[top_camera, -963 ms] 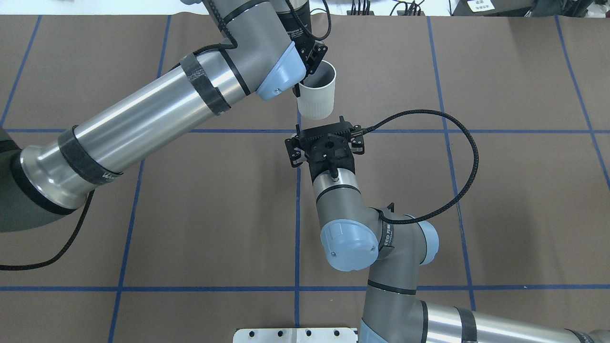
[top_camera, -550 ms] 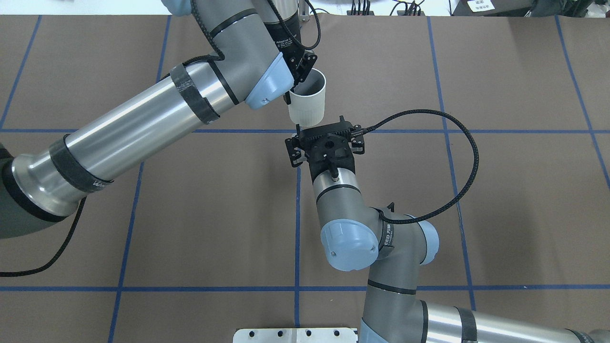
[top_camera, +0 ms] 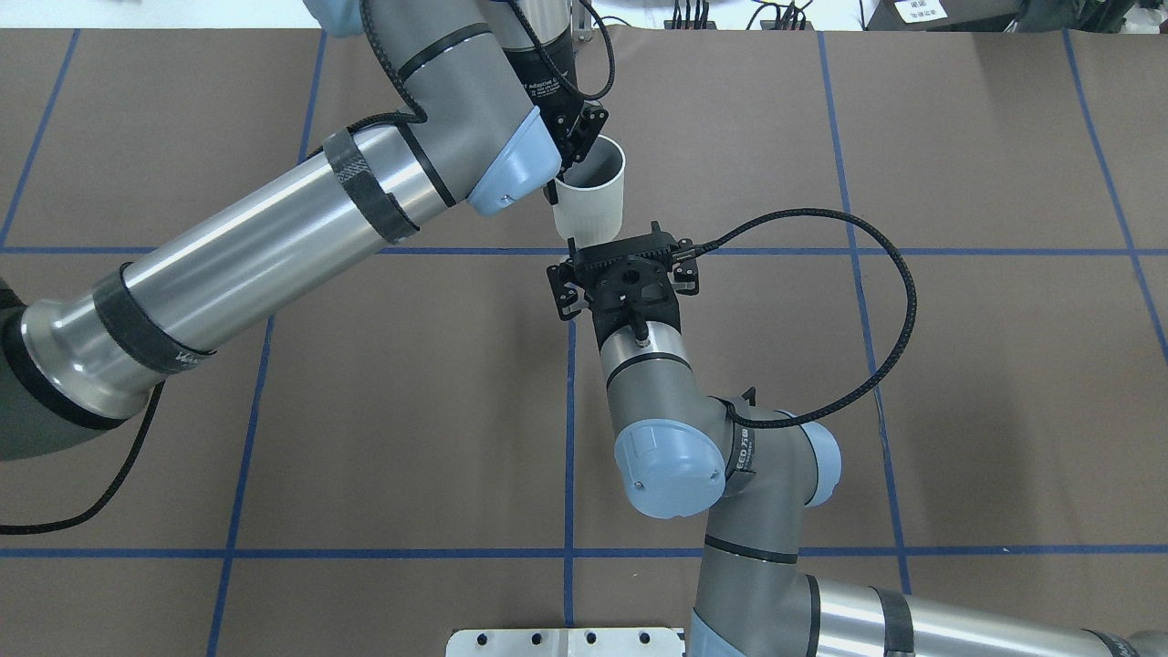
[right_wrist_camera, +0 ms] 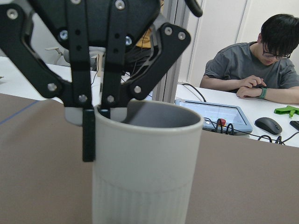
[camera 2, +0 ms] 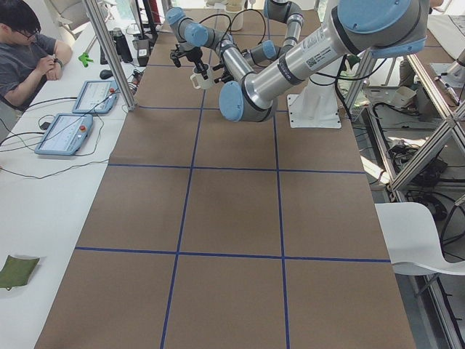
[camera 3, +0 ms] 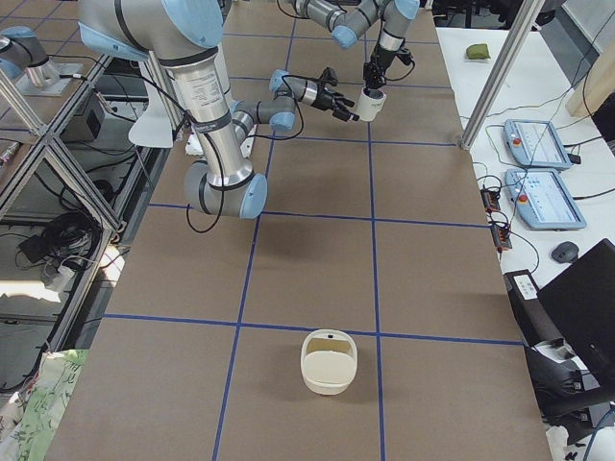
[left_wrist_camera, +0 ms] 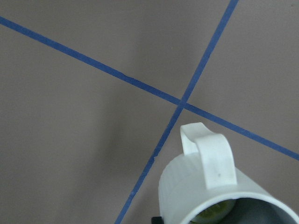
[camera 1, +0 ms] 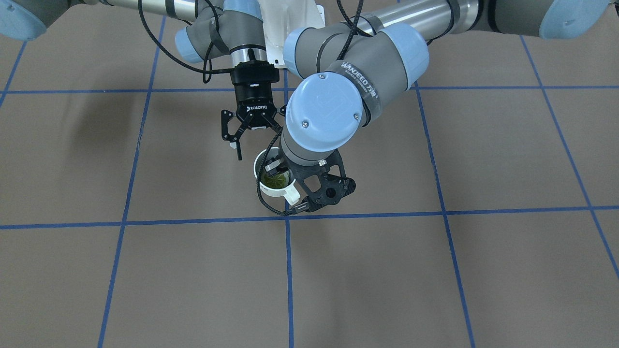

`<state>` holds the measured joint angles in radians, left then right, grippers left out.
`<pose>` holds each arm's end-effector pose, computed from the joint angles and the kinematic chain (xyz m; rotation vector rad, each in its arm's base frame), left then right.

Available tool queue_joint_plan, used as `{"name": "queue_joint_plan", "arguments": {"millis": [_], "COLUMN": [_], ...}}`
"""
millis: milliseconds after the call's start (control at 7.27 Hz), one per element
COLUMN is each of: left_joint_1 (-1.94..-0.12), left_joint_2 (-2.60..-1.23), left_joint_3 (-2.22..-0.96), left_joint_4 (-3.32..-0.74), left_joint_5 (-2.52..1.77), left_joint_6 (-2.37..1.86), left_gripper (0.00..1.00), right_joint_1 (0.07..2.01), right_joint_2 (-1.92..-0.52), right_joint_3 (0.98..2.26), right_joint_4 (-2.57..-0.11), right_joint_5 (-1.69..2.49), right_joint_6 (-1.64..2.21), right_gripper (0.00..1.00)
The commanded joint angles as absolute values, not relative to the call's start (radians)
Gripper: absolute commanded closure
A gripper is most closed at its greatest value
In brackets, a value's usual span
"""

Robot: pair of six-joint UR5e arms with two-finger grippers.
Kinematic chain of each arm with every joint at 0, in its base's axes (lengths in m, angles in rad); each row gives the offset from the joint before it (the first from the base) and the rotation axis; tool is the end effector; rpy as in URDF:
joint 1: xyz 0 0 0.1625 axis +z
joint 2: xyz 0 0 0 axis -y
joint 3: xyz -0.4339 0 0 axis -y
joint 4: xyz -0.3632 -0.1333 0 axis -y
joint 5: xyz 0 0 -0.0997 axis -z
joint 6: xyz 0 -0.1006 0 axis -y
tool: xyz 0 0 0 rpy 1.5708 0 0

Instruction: Left arm hands cup to right arm to dump lemon

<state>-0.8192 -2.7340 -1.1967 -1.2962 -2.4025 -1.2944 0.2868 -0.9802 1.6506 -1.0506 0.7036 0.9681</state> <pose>0.4857 -0.6060 0.0867 -0.4425 0.8382 -0.2879 -0.5388 -0.3779 0.2288 1.1521 -0.6695 0.2475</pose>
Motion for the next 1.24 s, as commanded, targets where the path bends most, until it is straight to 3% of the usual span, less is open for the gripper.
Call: {"name": "queue_joint_plan", "arguments": {"millis": [0,1101], "left_joint_1": [-0.812,-0.779], "left_joint_2": [-2.74,-2.738], "left_joint_3": [-1.198,-1.236], "left_joint_4": [-1.296,-1.261], "left_joint_5": [-2.404,-2.405], "left_joint_6": [-1.296,-1.301], "left_gripper": [1.0,1.0], "right_joint_1": [0.287,0.288], "right_joint_2": [-0.98,-0.98], "right_joint_3": [1.651,1.651], "right_joint_4": [-1.051,-1.051], "right_joint_5": [0.704,0.704], "right_joint_6": [0.965,0.965], "right_gripper": [0.01,0.01]}}
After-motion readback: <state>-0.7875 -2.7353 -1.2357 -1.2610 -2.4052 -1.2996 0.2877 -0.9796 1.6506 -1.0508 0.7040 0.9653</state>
